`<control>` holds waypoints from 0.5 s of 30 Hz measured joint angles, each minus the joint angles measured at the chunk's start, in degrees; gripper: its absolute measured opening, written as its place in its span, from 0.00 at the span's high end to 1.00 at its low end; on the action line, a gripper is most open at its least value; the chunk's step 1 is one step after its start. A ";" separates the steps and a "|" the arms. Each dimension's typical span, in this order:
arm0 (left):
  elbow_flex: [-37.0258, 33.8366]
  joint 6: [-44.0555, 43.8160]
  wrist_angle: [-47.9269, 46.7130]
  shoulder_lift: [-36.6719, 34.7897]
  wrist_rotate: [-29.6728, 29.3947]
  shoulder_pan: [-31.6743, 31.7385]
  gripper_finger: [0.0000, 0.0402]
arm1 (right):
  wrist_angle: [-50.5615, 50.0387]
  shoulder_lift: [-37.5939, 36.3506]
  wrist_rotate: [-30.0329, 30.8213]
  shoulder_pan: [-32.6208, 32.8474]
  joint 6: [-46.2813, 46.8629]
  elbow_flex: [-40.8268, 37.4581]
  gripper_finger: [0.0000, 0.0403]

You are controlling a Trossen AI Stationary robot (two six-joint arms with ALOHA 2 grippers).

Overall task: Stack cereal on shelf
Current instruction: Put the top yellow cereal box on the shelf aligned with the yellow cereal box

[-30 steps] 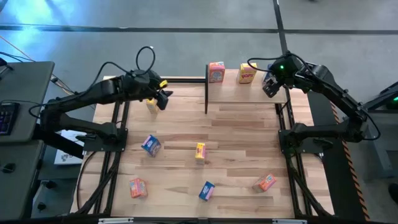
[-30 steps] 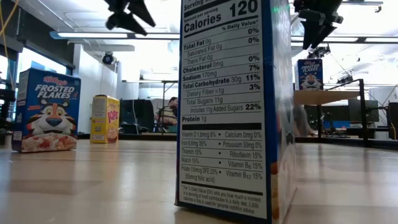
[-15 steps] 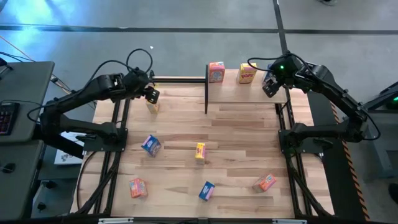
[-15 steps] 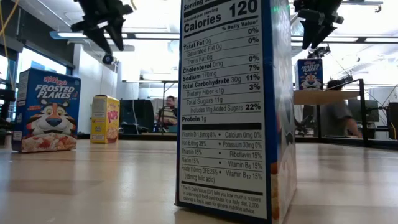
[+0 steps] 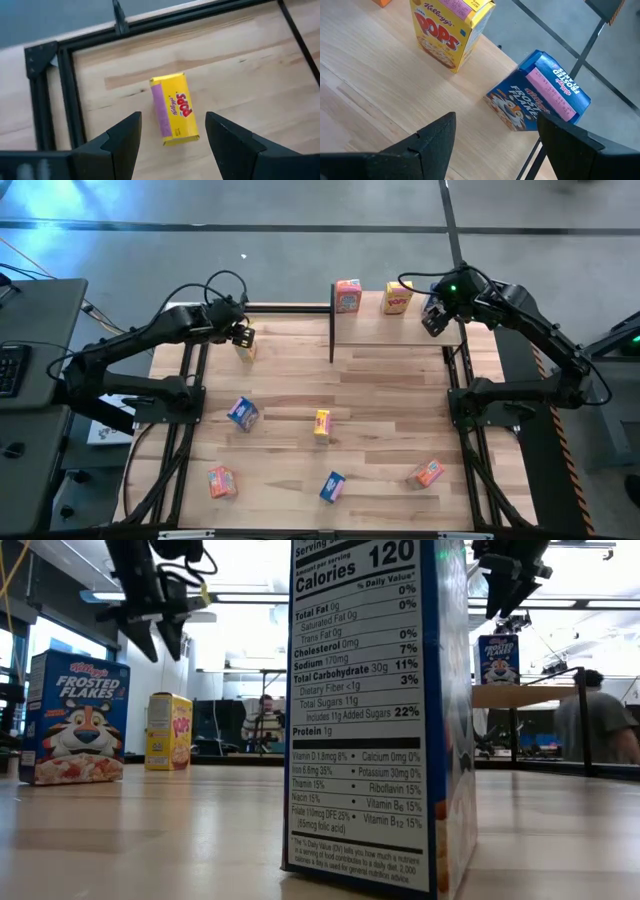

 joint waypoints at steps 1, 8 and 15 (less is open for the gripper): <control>-0.94 -0.71 1.01 0.00 0.00 0.00 0.47 | 0.08 0.00 0.00 0.00 0.00 0.00 0.33; -5.64 -4.23 6.70 0.00 0.04 0.00 0.47 | 0.18 0.00 0.02 0.00 0.00 0.00 0.33; -9.44 -7.32 9.96 0.00 0.32 -0.02 0.47 | 0.20 0.00 0.02 0.00 0.02 0.00 0.33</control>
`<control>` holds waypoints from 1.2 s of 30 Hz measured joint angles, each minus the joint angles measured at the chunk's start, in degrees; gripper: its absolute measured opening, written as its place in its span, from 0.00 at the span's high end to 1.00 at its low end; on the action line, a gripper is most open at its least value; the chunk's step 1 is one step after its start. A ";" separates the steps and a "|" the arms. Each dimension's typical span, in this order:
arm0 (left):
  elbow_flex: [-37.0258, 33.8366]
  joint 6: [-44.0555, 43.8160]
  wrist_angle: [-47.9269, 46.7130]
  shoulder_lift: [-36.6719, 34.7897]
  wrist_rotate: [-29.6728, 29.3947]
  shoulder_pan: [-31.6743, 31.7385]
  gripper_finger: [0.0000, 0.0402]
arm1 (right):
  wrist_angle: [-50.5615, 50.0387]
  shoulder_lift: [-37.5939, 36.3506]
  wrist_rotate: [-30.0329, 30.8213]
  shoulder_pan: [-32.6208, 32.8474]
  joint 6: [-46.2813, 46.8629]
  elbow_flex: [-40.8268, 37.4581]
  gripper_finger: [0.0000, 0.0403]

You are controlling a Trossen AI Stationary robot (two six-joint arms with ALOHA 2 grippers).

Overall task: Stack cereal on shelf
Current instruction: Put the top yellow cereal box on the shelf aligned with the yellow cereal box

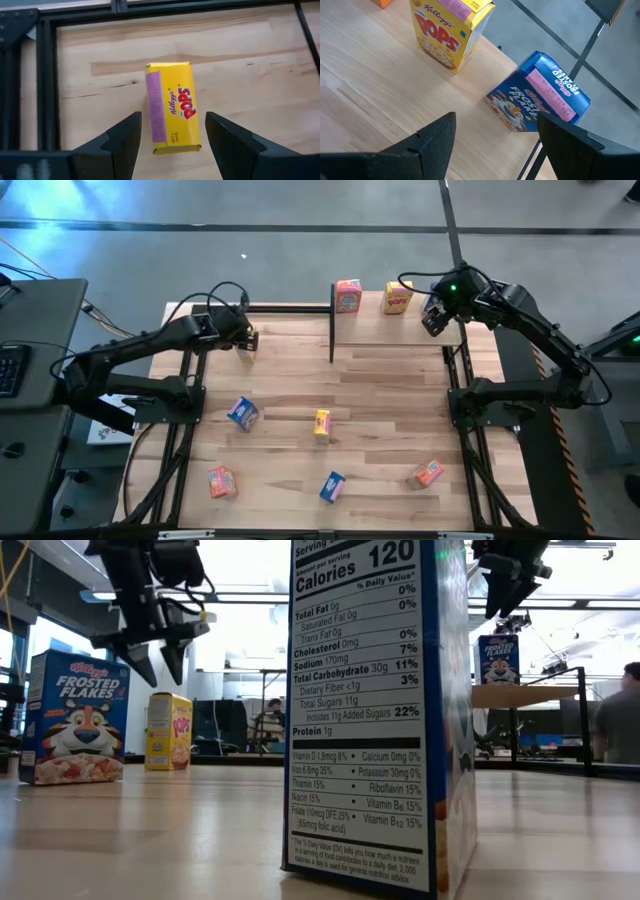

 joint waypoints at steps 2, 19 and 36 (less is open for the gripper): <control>-1.17 -0.07 1.78 0.00 0.05 0.00 0.47 | 0.02 0.00 0.00 0.00 -0.02 0.00 0.33; -4.79 1.44 9.45 -0.04 0.53 -0.16 0.47 | 2.14 0.00 -1.31 0.00 0.00 0.00 0.33; -3.59 1.99 10.49 0.00 -2.98 -0.85 0.47 | 2.12 0.00 -1.29 -0.02 -0.02 0.00 0.33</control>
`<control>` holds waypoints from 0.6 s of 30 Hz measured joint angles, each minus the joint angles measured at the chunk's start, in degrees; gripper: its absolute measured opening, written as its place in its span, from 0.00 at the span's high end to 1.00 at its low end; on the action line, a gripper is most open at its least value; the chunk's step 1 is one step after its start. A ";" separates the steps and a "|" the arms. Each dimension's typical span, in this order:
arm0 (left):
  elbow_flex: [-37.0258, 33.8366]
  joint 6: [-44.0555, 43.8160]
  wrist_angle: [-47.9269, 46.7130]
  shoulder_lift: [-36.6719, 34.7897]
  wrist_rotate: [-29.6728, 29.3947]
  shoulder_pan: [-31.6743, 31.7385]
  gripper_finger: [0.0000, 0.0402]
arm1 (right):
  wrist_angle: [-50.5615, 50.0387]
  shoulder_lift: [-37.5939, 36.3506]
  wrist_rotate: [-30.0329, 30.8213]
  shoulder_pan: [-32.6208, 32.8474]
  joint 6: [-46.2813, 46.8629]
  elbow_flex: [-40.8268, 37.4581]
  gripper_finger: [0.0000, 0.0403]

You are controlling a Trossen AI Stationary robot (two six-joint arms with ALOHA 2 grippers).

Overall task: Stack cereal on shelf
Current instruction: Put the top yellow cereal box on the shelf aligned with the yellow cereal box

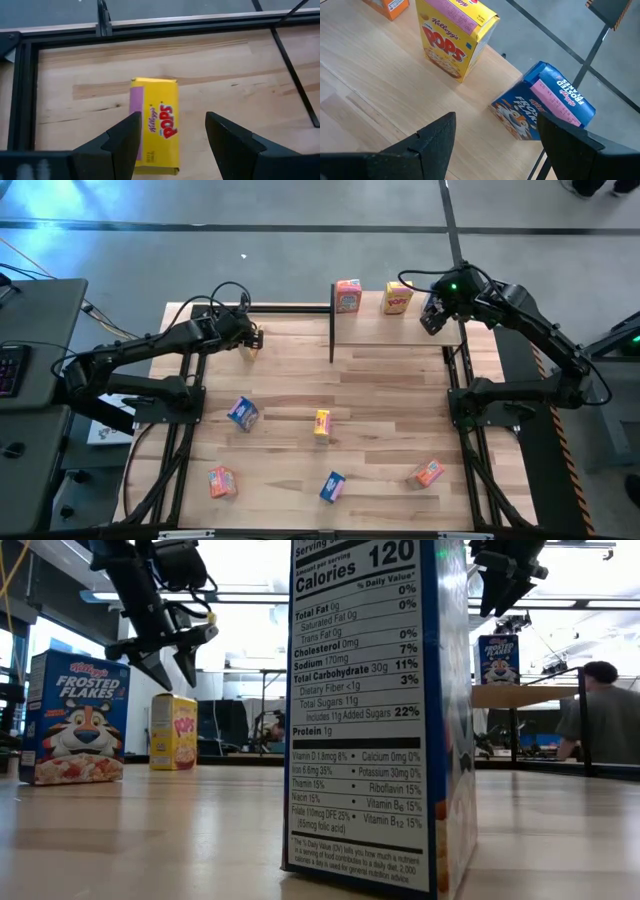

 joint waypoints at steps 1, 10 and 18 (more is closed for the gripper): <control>0.00 -0.28 -0.02 0.00 -0.09 0.00 0.47 | 0.00 0.00 0.00 0.00 -0.01 0.00 0.33; 0.00 -0.50 0.00 3.22 -0.16 0.66 0.47 | -0.02 0.00 -0.24 0.00 0.01 0.00 0.33; 0.11 -0.40 0.26 5.27 -0.95 1.62 0.47 | -0.04 0.00 -0.23 0.00 -0.01 0.00 0.33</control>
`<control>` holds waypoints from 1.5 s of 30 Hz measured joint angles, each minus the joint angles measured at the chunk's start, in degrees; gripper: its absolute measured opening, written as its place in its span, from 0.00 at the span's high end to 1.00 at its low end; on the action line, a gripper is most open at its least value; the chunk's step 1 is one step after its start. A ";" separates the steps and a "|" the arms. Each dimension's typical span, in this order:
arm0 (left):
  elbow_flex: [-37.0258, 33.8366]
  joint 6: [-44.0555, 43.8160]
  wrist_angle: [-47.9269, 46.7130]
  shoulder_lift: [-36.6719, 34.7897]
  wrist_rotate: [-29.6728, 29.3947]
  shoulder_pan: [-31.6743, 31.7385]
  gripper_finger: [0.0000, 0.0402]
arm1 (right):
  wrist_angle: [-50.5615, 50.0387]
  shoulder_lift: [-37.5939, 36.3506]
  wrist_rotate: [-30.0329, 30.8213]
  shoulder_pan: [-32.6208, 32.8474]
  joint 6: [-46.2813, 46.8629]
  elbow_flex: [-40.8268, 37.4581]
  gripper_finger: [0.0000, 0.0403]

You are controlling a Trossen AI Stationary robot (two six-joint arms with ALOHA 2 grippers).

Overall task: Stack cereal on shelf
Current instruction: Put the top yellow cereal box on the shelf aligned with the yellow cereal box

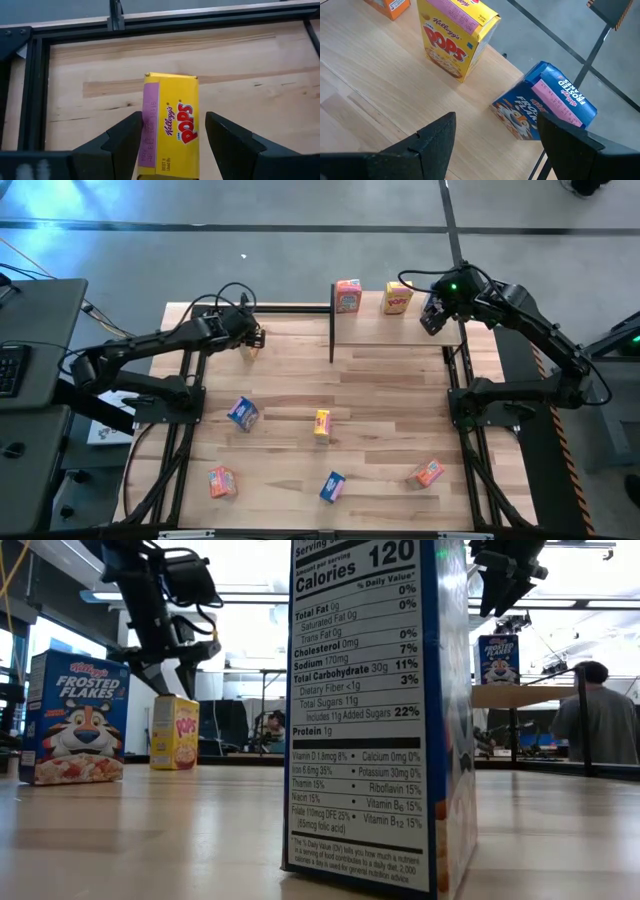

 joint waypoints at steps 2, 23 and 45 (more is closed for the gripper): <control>0.00 -0.06 -0.02 0.39 0.35 -0.01 0.47 | 0.00 0.00 0.01 0.00 0.00 0.00 0.33; -0.11 2.18 -0.16 4.44 3.52 0.00 0.54 | -0.02 0.00 -0.12 0.00 0.02 0.00 0.33; -0.09 12.99 6.95 0.44 14.83 -2.62 0.68 | 1.03 0.02 -15.77 0.57 0.02 0.00 0.33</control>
